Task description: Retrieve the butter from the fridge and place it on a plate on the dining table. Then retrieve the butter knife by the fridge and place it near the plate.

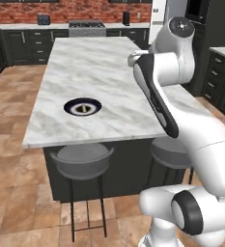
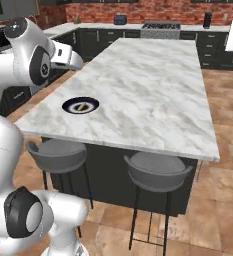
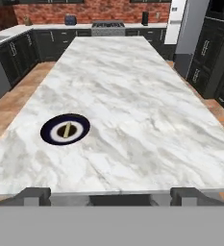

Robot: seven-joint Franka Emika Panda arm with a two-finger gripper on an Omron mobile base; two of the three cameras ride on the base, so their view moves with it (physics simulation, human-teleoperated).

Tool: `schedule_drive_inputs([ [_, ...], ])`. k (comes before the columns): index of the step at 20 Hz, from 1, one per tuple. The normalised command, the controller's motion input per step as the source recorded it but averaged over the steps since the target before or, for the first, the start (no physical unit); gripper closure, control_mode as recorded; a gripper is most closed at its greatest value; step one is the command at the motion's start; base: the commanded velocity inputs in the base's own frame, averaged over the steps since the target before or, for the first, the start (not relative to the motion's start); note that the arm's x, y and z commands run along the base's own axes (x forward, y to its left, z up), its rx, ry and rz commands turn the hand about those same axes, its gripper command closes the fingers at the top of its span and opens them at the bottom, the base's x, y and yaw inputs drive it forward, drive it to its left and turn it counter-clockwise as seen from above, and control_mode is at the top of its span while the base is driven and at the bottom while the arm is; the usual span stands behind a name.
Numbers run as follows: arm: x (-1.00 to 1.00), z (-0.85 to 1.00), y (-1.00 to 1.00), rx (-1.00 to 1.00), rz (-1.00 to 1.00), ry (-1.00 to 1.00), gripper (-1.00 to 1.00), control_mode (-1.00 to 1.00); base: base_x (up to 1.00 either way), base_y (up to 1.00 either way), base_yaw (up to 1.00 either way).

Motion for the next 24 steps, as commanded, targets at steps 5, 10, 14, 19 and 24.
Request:
schedule_drive_inputs([
  [5, 0.00, 0.00, 0.00, 0.00, 0.00, 0.00, -1.00, 1.00, -0.19, -1.00, -0.08],
  [10, 0.00, 0.00, 0.00, 0.00, 0.00, 0.00, -1.00, 1.00, -0.06, -1.00, -0.07],
  [14, 0.00, 0.00, 0.00, 0.00, 0.00, 0.00, -1.00, 1.00, 0.00, -1.00, -0.06],
  [19, 0.00, 0.00, 0.00, 0.00, 0.00, 0.00, -1.00, 1.00, 0.15, -1.00, -0.08],
  [24, 0.00, 0.00, 0.00, 0.00, 0.00, 0.00, -1.00, 1.00, 0.73, -0.87, -0.02],
])
